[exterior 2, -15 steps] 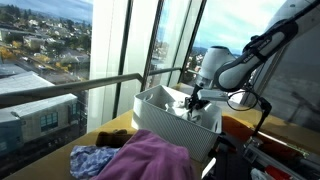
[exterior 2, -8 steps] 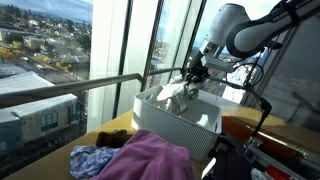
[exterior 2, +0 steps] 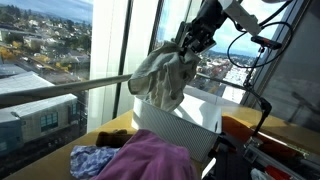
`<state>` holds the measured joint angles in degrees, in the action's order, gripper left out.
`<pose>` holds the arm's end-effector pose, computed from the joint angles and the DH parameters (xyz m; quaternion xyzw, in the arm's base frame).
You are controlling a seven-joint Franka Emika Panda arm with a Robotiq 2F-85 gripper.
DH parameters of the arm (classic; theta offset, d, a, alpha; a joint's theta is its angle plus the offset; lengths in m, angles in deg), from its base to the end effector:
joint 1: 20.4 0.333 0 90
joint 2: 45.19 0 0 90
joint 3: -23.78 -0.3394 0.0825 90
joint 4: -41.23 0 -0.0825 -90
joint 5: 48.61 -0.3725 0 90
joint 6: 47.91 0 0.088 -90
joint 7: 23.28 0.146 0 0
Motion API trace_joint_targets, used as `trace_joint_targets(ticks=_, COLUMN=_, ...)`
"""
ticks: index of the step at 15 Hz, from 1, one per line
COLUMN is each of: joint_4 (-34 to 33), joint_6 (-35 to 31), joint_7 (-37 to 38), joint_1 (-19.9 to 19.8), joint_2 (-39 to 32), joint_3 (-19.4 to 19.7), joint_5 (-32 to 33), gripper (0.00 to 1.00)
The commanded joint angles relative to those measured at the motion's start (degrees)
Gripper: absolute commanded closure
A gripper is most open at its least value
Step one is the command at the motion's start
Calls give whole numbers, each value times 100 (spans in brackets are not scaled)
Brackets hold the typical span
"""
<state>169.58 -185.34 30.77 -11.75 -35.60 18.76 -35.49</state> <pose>0.5084 0.1170 0.4649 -0.9440 0.2714 -0.1872 0.0086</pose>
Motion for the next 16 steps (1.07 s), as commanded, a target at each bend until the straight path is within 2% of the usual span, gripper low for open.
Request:
trace_joint_targets(ticks=1, joint_4=-269, joint_6=482, joint_7=184, joint_1=153, joint_2=303, joint_3=-683, joint_5=-208, gripper=94)
trace_joint_targets(ticks=4, joint_4=-540, joint_6=674, joint_7=350, joint_1=320, joint_2=371, joint_3=-1186, joint_5=-191, gripper=94)
trace_joint_targets(ticks=8, joint_4=-807, joint_6=763, joint_7=429, joint_1=434, joint_2=243, joint_3=-1572, joint_5=-142, gripper=94)
trace_joint_targets(ticks=11, joint_4=-853, joint_6=748, joint_7=422, joint_1=450, joint_2=157, joint_3=-1712, joint_5=-128, gripper=94)
trace_joint_targets(ticks=16, joint_4=-737, joint_6=633, joint_7=368, joint_1=456, joint_2=-290, joint_3=-1699, joint_5=-183, gripper=94)
